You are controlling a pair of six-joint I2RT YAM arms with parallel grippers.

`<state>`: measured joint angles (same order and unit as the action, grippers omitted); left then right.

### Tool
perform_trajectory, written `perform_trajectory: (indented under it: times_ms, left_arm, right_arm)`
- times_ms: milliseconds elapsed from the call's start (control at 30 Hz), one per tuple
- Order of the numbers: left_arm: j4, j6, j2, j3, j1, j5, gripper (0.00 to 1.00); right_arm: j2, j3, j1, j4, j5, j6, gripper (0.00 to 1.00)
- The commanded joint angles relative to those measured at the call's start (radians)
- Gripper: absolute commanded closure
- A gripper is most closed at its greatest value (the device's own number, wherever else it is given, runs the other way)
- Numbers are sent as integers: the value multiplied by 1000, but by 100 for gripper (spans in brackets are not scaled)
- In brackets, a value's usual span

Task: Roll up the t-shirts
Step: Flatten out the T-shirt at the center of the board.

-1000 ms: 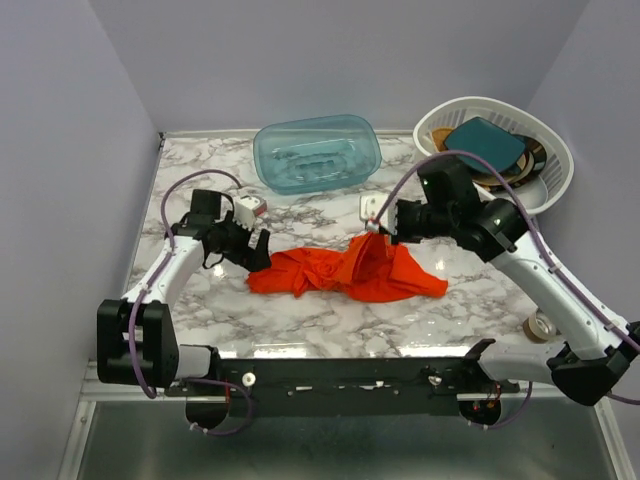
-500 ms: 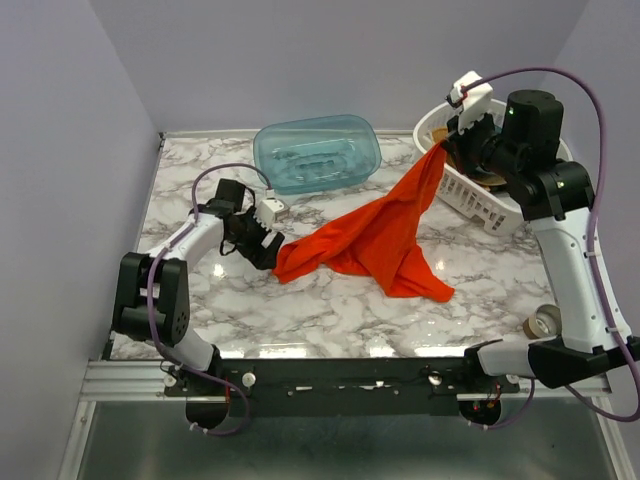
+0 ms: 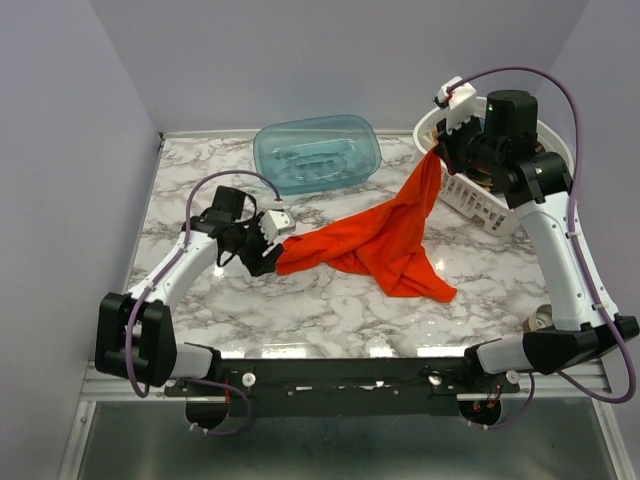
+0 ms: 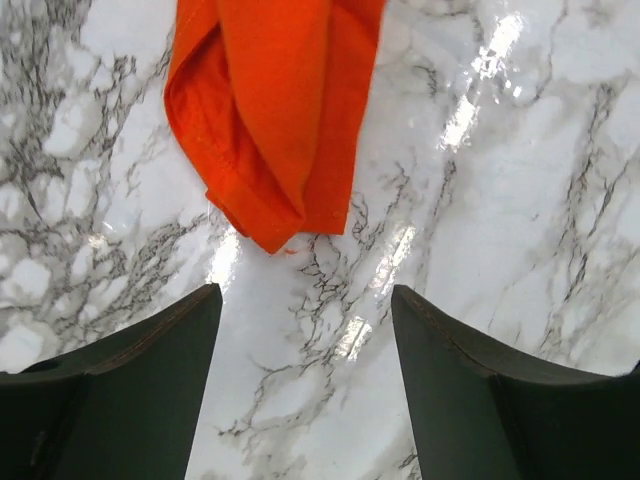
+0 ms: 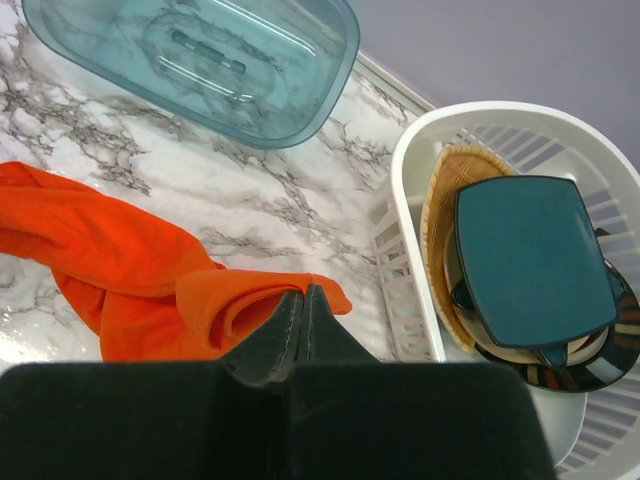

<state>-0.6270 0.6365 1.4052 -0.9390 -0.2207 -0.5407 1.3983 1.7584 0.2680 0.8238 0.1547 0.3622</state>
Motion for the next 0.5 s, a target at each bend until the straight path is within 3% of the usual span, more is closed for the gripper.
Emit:
perform_trajectory:
  times_ms: [0,67,267,467]
  left_arm:
    - [-124,282,-81,46,-28,-27,31]
    - [-151,343,-75,55,-45,-13,40]
    - [-140,341,-5,37,-92,-30,52]
    - [-60,290,37,46,-144,-19,51]
  right_arm:
    - [14,6,-6,-26,16,-20,99]
    - [22,12,-4,-25,16,-22,99]
    - [30,7,-6,-23,17,-20,99]
    - [25,-11,-4,-28,14,-22,99]
